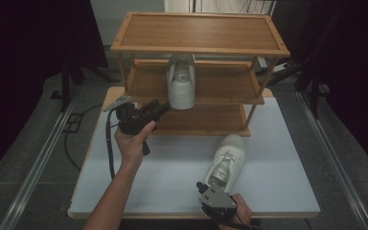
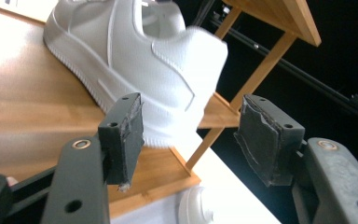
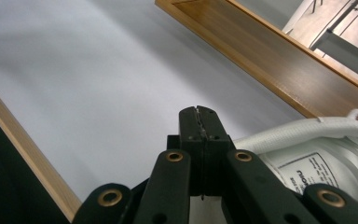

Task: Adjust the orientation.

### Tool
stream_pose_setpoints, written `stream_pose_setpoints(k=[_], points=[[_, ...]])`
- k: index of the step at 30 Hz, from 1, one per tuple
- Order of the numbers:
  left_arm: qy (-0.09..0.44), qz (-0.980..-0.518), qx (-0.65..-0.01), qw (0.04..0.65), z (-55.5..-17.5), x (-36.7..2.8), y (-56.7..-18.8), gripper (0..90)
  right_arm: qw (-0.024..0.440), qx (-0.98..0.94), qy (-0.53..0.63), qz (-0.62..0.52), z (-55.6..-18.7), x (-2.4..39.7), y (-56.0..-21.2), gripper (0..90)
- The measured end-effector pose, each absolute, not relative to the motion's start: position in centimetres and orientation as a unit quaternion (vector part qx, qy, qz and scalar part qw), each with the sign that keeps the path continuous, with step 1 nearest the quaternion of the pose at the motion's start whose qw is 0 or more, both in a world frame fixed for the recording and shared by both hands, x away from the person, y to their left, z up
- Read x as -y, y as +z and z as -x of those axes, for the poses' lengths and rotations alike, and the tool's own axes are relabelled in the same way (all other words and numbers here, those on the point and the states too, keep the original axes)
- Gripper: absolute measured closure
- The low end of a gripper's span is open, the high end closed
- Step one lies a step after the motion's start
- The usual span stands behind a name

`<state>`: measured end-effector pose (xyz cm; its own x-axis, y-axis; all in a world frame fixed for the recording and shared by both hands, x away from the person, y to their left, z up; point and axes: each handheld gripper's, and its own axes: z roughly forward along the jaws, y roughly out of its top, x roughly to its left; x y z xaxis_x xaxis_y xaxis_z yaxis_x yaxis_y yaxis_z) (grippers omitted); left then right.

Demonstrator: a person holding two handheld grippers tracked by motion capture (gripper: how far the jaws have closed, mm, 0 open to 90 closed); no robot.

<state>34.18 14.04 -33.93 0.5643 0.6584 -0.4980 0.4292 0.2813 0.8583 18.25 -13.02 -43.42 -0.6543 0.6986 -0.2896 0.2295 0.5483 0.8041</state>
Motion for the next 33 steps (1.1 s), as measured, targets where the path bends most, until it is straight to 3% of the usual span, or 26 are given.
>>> stream_pose_setpoints(k=[15, 22, 32, 33], points=[[0.076, -0.642, -0.448, 0.617, -31.0, -15.7, -37.5, 40.4, 0.303, -0.805, 0.386, -0.333, -15.1, 19.7, -43.3, 90.0], [0.075, -0.658, -0.456, 0.594, -30.0, -16.8, -39.2, 41.8, 0.295, -0.803, 0.389, -0.34, -14.9, 20.8, -43.2, 89.0], [0.07, -0.673, -0.449, 0.584, -29.3, -17.7, -40.6, 41.2, 0.274, -0.767, 0.47, -0.339, -15.5, 22.7, -39.9, 66.4], [0.069, -0.672, -0.449, 0.585, -29.2, -17.8, -40.7, 41.1, 0.284, -0.755, 0.477, -0.35, -16.3, 23.7, -39.1, 59.6]])
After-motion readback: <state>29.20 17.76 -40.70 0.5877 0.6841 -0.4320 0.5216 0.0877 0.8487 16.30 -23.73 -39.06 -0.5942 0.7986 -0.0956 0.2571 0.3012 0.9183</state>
